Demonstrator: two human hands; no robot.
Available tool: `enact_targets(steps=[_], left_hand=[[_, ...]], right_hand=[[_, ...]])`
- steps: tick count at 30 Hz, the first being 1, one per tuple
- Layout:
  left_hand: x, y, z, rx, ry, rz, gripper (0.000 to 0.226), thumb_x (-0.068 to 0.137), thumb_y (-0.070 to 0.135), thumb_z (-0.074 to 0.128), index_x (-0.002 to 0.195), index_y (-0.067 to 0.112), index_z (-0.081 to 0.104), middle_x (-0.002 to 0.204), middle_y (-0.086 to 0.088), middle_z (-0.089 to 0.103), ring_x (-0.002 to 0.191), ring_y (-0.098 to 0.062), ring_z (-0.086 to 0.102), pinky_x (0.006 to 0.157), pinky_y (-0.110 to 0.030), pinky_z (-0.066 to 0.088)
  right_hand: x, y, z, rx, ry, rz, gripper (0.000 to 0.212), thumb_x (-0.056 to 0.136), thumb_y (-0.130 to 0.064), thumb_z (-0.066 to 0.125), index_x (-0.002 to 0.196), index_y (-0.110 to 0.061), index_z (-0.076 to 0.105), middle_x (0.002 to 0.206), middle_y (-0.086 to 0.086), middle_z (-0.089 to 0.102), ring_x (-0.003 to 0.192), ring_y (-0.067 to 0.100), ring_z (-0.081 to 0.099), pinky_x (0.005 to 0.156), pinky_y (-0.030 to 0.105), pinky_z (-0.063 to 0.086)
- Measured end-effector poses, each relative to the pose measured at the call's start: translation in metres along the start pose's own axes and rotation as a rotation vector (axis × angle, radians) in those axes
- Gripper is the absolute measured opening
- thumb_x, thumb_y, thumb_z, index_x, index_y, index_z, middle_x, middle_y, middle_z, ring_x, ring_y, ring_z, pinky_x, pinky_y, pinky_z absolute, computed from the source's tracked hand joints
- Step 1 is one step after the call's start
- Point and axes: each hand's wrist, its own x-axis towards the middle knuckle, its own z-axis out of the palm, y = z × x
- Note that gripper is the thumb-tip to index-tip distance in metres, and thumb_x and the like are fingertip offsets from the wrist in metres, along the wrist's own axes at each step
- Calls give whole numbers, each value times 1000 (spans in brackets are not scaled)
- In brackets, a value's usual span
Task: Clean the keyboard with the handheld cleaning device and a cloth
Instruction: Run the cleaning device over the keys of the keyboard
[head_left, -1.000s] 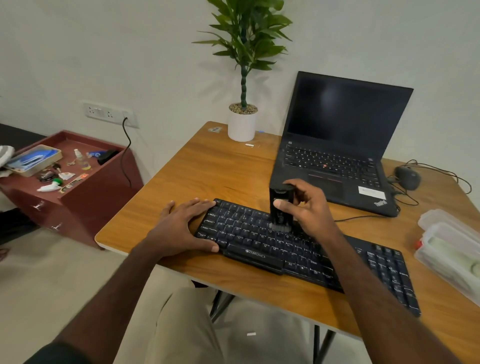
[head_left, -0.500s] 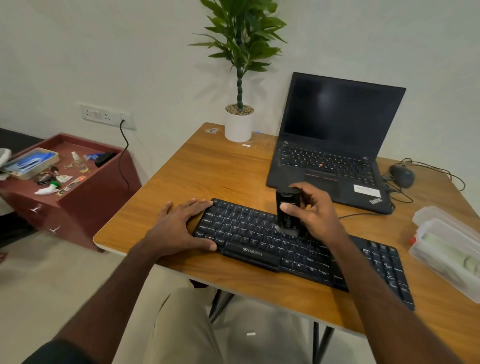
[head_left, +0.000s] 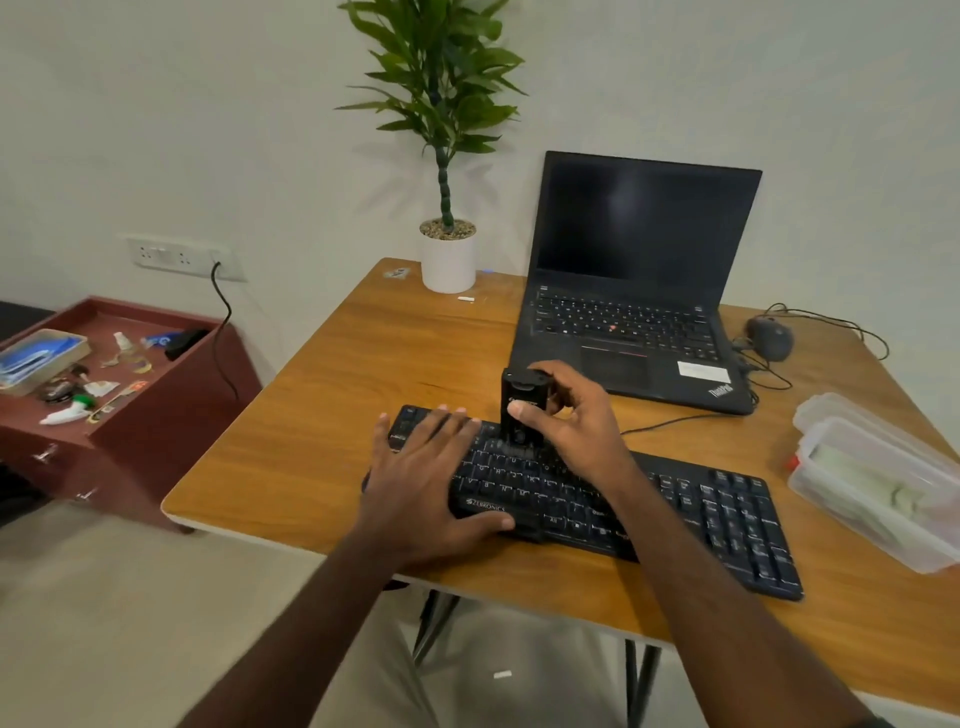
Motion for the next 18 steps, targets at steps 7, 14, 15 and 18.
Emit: enact_targets(steps=[7, 14, 15, 18], left_hand=[[3, 8, 17, 37, 28, -24, 110, 72, 99, 25, 149, 23, 47, 158, 3, 40, 148, -16, 32, 114, -66, 22], [3, 9, 15, 26, 33, -23, 107, 73, 98, 29, 147, 24, 49, 156, 2, 43, 147, -17, 35, 115, -64, 22], [3, 10, 15, 26, 29, -25, 107, 73, 98, 29, 147, 24, 49, 156, 3, 43, 147, -16, 34, 115, -64, 22], [4, 10, 14, 36, 23, -32, 108, 72, 99, 27, 148, 24, 48, 157, 3, 42, 148, -15, 33, 115, -63, 22]], right_hand=[[-10, 11, -53, -97, -15, 16, 26, 85, -19, 81, 107, -21, 68, 96, -6, 69, 84, 14, 62, 74, 30, 52], [-5, 3, -16, -41, -40, -48, 30, 86, -22, 80, 113, -22, 67, 102, -16, 67, 85, 6, 59, 75, 20, 47], [-7, 5, -15, -59, -58, -57, 30, 86, -22, 80, 113, -23, 68, 102, -17, 67, 85, 6, 59, 75, 20, 48], [-7, 12, -34, -102, -31, -40, 30, 86, -22, 81, 113, -24, 67, 102, -14, 68, 86, 9, 61, 75, 24, 50]])
